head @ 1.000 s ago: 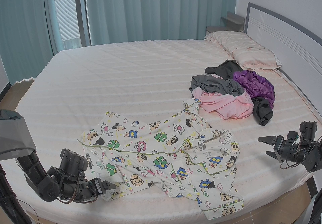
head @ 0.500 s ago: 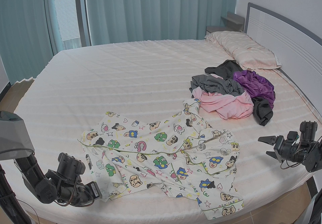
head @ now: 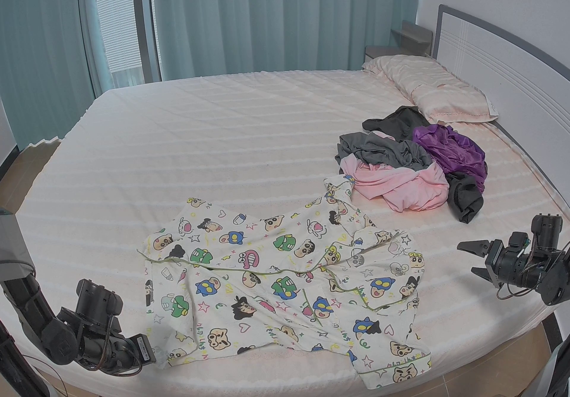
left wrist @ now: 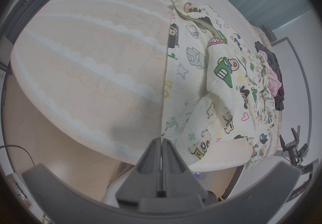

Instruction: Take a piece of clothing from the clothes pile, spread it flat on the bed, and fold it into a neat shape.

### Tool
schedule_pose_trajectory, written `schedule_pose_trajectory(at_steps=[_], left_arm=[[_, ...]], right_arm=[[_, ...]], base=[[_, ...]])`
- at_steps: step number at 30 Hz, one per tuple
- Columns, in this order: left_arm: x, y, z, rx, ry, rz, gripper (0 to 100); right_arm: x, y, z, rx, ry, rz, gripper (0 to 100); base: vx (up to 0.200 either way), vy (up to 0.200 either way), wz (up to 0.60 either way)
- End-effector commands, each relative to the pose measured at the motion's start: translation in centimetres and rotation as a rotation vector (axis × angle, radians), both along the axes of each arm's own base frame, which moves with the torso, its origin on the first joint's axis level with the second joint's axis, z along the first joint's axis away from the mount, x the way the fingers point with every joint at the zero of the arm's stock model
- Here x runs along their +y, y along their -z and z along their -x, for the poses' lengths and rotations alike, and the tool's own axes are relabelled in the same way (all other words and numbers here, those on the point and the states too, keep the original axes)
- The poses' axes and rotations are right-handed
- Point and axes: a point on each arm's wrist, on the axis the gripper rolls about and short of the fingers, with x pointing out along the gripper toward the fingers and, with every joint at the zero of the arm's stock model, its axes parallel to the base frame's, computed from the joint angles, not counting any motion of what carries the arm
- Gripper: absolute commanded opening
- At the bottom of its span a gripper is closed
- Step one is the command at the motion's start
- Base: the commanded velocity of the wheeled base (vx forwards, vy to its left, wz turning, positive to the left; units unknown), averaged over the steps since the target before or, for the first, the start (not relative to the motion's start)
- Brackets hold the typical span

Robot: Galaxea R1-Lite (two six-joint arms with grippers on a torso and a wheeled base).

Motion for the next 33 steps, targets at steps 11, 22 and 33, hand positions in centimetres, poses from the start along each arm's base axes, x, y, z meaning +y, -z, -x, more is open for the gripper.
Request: schedule_pose_trajectory(at_steps=[11, 22, 33], left_arm=[[3.6, 0.8, 0.1, 0.042, -0.026, -0.003, 0], [5.0, 0.9, 0.1, 0.029, -0.028, -0.002, 0], [4.8, 0.7, 0.3, 0.019, -0.014, 0.025, 0]], right_arm=[[0.1, 0.0, 0.1, 0.002, -0.003, -0.001, 100], [1.6, 0.7, 1.0, 0.044, -0.066, 0.002, 100], [6.0, 5.2, 5.1, 0.181, -0.465, 0.209, 100]], base=[[0.0, 0.0, 0.0], [0.0, 0.0, 0.0], [0.0, 0.0, 0.0]])
